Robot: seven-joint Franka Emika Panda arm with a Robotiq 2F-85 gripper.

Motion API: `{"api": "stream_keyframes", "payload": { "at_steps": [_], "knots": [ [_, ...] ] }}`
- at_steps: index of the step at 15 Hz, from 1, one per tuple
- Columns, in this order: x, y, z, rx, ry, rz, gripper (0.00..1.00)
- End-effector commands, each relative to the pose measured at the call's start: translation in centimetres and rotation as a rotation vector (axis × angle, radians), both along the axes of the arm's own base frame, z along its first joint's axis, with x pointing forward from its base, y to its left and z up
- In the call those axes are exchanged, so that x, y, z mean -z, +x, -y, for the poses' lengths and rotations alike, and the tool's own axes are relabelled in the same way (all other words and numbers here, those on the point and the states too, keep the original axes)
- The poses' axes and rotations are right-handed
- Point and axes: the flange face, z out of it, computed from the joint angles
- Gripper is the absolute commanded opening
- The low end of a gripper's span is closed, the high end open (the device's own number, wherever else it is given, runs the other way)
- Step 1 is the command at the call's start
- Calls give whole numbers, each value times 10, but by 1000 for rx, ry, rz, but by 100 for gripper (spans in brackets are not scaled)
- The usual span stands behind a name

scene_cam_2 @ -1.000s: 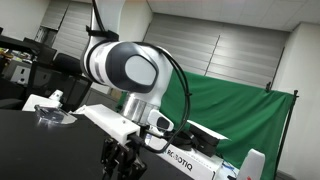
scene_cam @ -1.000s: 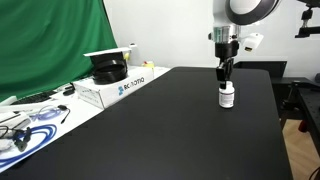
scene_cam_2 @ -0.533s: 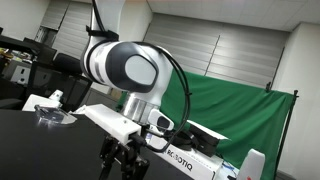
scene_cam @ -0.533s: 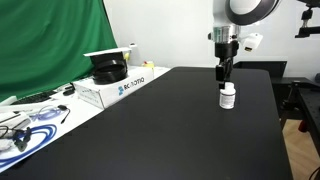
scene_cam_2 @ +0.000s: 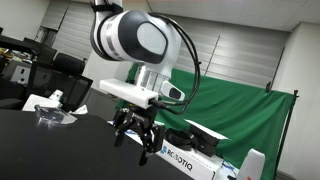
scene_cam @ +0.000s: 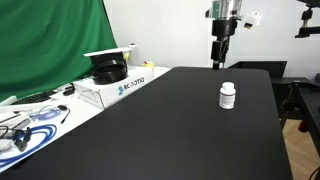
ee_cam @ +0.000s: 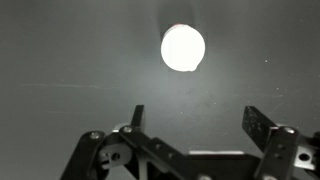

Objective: Move the bottle forward

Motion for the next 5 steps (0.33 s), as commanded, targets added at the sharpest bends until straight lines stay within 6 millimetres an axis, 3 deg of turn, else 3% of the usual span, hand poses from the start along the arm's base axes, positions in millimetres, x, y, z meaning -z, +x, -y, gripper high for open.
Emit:
{"api": "stream_keyframes", "payload": {
  "at_steps": [1, 5],
  "knots": [
    [-5, -1, -1, -1, -1, 3, 99],
    [0, -1, -1, -1, 1, -7, 100]
  ]
}}
